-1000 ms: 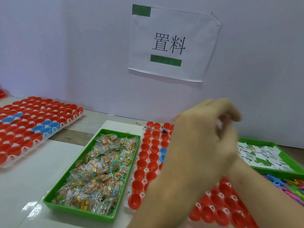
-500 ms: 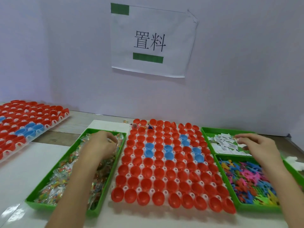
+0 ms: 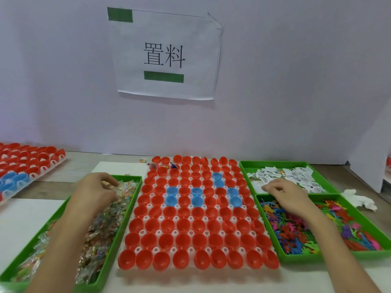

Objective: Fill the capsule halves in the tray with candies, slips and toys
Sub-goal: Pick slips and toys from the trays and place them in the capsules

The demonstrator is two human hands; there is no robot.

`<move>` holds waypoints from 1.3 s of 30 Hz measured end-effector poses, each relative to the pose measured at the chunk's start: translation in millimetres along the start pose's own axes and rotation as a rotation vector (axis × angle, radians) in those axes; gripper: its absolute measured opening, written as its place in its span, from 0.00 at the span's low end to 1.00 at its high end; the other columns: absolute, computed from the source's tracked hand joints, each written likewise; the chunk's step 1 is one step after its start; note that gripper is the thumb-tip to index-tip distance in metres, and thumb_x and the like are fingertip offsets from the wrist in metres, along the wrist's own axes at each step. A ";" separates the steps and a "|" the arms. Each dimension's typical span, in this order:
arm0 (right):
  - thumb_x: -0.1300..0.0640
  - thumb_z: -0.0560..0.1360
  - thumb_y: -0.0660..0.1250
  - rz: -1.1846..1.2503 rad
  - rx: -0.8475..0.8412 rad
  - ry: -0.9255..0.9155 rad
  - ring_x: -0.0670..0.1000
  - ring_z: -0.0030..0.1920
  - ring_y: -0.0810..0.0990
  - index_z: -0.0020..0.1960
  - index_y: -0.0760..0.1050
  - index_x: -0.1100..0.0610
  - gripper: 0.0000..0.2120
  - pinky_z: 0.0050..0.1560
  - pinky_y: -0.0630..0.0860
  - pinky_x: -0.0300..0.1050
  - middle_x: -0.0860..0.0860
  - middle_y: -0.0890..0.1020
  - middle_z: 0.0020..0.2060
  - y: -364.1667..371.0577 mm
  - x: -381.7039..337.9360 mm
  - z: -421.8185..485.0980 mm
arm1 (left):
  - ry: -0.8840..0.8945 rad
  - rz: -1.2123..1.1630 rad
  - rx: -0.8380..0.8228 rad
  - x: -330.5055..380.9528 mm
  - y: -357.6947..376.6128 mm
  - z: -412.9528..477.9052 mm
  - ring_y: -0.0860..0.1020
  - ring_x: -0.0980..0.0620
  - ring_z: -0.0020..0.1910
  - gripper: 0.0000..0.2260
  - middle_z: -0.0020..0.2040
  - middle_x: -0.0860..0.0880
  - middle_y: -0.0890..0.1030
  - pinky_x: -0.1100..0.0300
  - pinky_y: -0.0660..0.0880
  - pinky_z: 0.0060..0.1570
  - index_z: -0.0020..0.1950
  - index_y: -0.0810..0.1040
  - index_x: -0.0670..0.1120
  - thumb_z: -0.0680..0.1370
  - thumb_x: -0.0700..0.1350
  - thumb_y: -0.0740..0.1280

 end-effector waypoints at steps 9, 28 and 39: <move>0.46 0.83 0.59 0.113 0.065 -0.071 0.50 0.72 0.69 0.67 0.76 0.42 0.15 0.74 0.62 0.62 0.45 0.73 0.72 -6.2 -3.5 -1.5 | 0.236 -0.148 0.108 47.7 -9.7 -20.4 0.81 0.48 0.37 0.10 0.37 0.49 0.83 0.59 0.69 0.33 0.44 0.82 0.51 0.73 0.36 0.76; 0.62 0.77 0.71 0.379 0.479 -0.046 0.39 0.43 0.79 0.54 0.85 0.54 0.08 0.44 0.72 0.34 0.49 0.86 0.48 -33.8 1.4 -8.9 | 0.413 -0.205 0.080 93.2 -5.3 -52.0 0.80 0.53 0.36 0.11 0.38 0.52 0.82 0.62 0.69 0.30 0.43 0.82 0.55 0.73 0.38 0.76; 0.61 0.69 0.79 0.462 0.554 0.030 0.43 0.38 0.78 0.44 0.82 0.51 0.09 0.37 0.71 0.38 0.45 0.81 0.37 -38.4 10.1 -11.6 | 0.432 -0.205 0.036 103.5 5.4 -61.3 0.82 0.54 0.36 0.12 0.38 0.52 0.81 0.61 0.73 0.35 0.43 0.81 0.56 0.72 0.39 0.78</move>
Point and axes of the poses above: each hand's wrist, its own z-axis towards the middle knuckle, its own y-axis out of the palm, x = y × z, the point moved 6 cm from there along z, towards the middle knuckle
